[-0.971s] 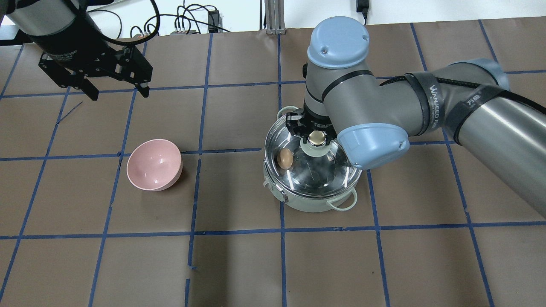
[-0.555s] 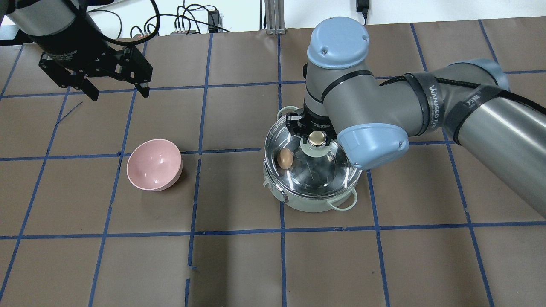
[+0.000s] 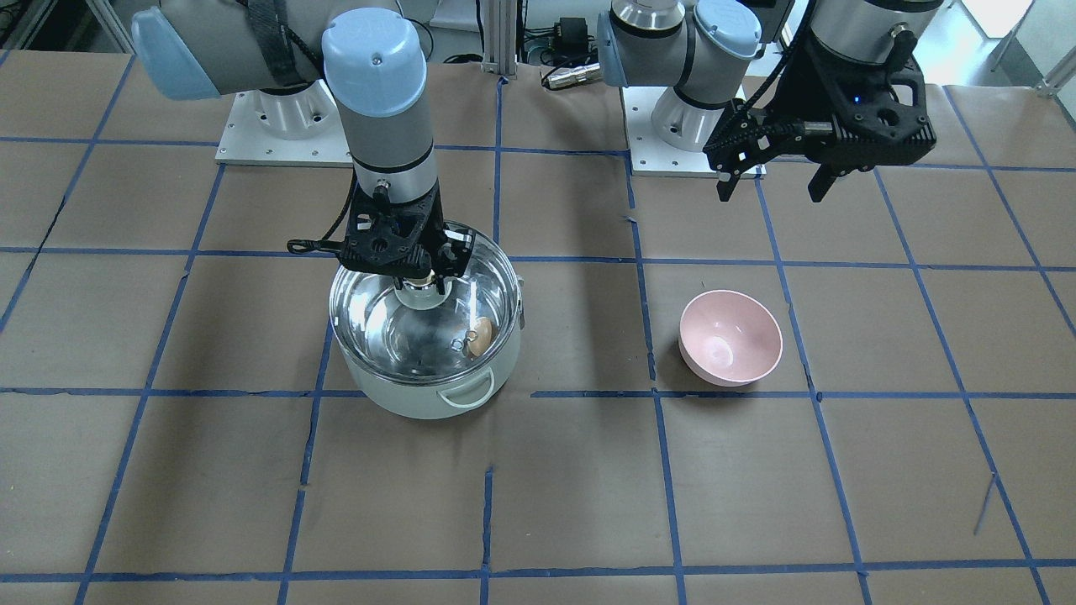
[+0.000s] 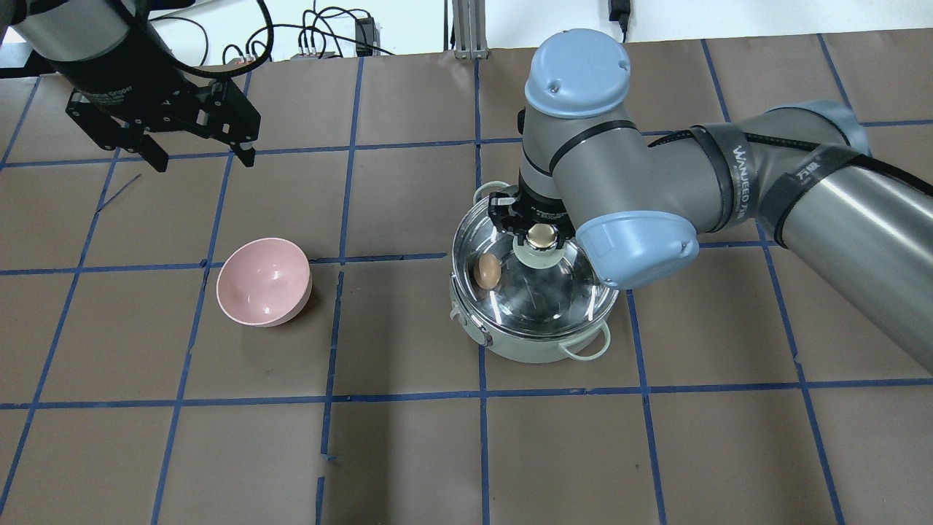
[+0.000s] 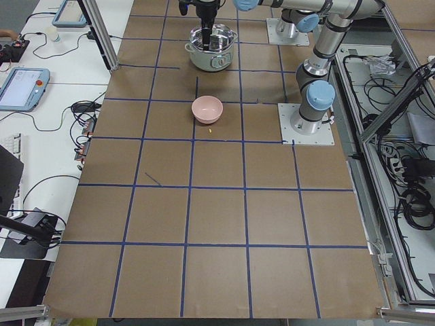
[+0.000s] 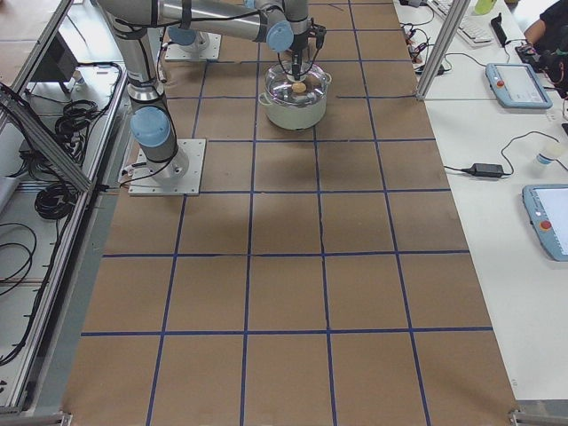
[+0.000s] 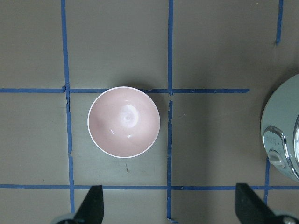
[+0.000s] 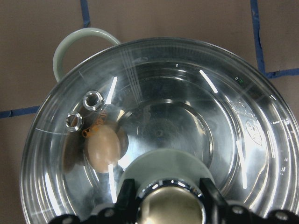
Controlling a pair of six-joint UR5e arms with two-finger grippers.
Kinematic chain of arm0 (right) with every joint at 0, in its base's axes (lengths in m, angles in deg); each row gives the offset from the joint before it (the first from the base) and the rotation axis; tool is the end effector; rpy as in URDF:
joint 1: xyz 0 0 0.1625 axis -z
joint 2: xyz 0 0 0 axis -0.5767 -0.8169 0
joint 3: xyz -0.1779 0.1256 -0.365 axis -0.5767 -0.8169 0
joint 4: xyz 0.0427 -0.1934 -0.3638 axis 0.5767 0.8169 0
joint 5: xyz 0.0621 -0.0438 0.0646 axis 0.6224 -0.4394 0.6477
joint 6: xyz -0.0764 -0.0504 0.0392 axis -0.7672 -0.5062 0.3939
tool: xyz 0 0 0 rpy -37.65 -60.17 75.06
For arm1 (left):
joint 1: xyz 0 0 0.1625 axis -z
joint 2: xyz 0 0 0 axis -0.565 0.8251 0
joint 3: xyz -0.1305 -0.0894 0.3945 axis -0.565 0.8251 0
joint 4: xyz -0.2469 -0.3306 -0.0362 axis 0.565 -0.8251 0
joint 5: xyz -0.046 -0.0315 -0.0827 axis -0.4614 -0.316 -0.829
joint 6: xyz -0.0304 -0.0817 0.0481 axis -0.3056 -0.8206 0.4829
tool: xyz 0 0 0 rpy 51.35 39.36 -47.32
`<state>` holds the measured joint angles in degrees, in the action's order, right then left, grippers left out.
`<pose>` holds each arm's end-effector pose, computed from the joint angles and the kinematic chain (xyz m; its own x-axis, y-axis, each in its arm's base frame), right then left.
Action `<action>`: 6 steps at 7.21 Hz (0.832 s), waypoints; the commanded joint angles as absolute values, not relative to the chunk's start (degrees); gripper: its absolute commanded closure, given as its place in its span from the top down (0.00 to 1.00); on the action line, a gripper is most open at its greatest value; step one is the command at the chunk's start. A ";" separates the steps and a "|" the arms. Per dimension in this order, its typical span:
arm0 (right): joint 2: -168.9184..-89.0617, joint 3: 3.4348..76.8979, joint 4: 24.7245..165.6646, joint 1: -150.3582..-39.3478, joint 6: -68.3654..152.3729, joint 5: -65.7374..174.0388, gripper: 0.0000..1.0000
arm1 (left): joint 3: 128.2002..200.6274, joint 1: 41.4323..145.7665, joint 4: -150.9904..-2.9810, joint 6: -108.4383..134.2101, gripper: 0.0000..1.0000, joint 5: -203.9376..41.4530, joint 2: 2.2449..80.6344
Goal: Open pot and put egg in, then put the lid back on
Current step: 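Lower the glass lid onto the pot with the right gripper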
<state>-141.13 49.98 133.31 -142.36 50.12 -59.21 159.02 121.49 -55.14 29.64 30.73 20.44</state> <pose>0.2839 -0.4700 0.3521 -0.9913 0.1295 -0.0244 0.1309 0.9891 -0.0673 -0.1079 -0.4879 0.5302 -0.9998 -0.0156 -0.0085 -0.0154 0.9996 -0.0241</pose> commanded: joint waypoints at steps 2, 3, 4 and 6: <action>-141.18 50.00 133.32 -142.36 50.29 -59.22 0.62 | 159.14 121.59 -55.10 29.64 1.00 30.73 20.44; -141.18 49.92 133.41 -142.36 50.29 -59.22 0.62 | 159.14 121.59 -55.10 29.64 1.00 30.73 20.44; -141.18 49.39 133.67 -142.19 49.42 -59.31 0.63 | 159.14 121.59 -55.19 29.64 1.00 30.73 20.44; -141.27 47.29 133.59 -138.95 47.93 -61.75 0.69 | 159.05 121.50 -55.19 29.64 1.00 30.73 20.44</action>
<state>-141.24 48.62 133.69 -140.78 49.06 -60.02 159.09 121.54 -55.18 29.64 30.73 20.44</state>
